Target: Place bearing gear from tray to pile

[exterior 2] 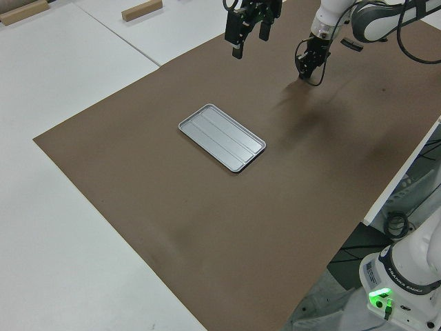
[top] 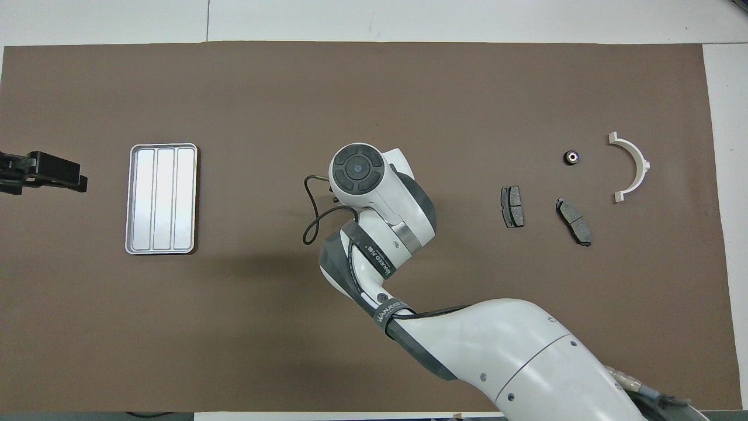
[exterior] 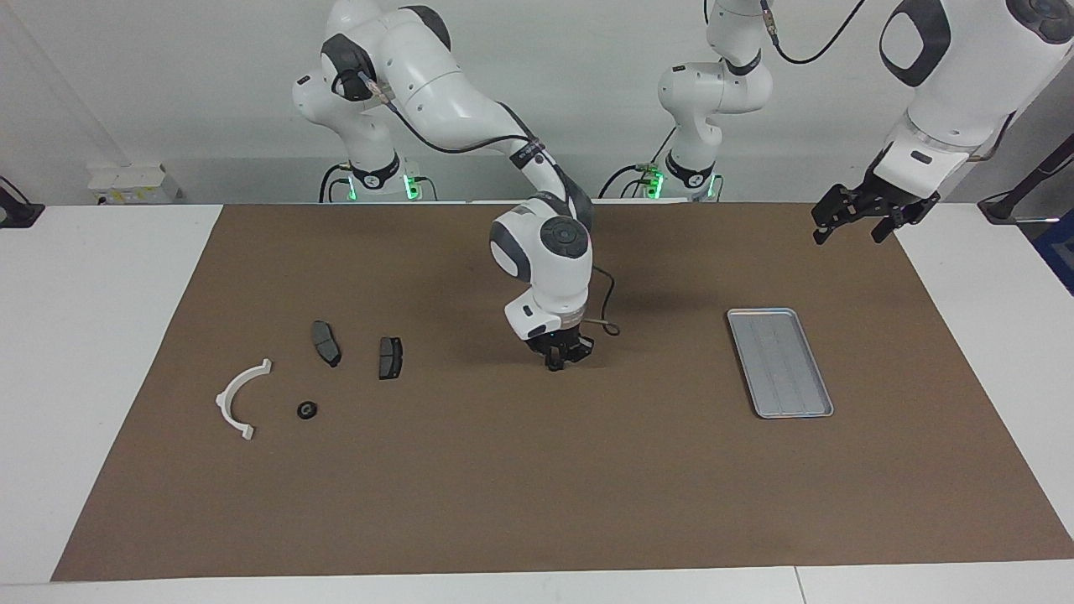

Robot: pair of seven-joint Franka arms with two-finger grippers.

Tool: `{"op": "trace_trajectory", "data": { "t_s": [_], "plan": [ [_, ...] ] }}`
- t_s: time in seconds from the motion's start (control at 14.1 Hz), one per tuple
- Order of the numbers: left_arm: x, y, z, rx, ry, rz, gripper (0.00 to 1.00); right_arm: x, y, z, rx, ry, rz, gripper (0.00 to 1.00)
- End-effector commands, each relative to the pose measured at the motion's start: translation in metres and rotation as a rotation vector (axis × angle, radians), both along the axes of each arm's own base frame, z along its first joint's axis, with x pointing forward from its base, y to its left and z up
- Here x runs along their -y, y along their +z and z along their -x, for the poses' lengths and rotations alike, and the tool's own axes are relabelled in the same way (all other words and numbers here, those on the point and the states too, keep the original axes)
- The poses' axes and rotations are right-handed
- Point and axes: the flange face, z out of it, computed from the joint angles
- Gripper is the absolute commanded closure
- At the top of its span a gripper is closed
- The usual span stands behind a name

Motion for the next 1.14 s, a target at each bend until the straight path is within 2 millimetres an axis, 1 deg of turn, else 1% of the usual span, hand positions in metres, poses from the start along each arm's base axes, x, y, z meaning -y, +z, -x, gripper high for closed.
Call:
{"op": "trace_trajectory", "data": {
  "t_s": [0.0,0.21,0.28,0.43,0.5,0.64,0.71,0.85,0.99,1.06],
  "plan": [
    [0.003,0.004,-0.002,-0.003,-0.015,0.016,0.00,0.004,0.000,-0.002,0.001,-0.030,-0.008,1.00],
    [0.002,0.001,0.001,-0.012,-0.017,0.012,0.00,0.009,0.007,-0.008,0.002,-0.027,0.014,1.00],
    [0.001,0.001,0.001,-0.011,-0.017,0.009,0.00,0.010,0.016,-0.012,-0.005,-0.027,0.025,1.00],
    [-0.002,0.000,0.001,-0.011,-0.001,0.008,0.00,0.017,0.024,-0.014,-0.036,-0.012,0.063,1.00],
    [-0.003,0.001,0.001,-0.009,0.000,0.008,0.00,0.023,0.038,-0.020,-0.025,-0.003,0.058,1.00],
    [-0.001,0.000,0.001,-0.011,-0.004,0.009,0.00,0.043,0.069,-0.031,-0.012,0.006,0.047,1.00],
    [0.003,0.004,0.003,-0.006,-0.010,0.009,0.00,0.053,0.079,-0.034,-0.021,0.028,0.055,1.00],
    [0.007,0.006,0.006,-0.003,-0.018,0.010,0.00,0.082,0.105,-0.039,-0.045,0.086,0.065,1.00],
    [0.006,0.007,0.007,-0.003,-0.017,0.010,0.00,0.115,0.132,-0.045,-0.065,0.154,0.072,1.00],
    [0.003,0.008,0.007,-0.002,-0.012,0.010,0.00,0.131,0.141,-0.048,-0.072,0.192,0.073,1.00]
  ]
}}
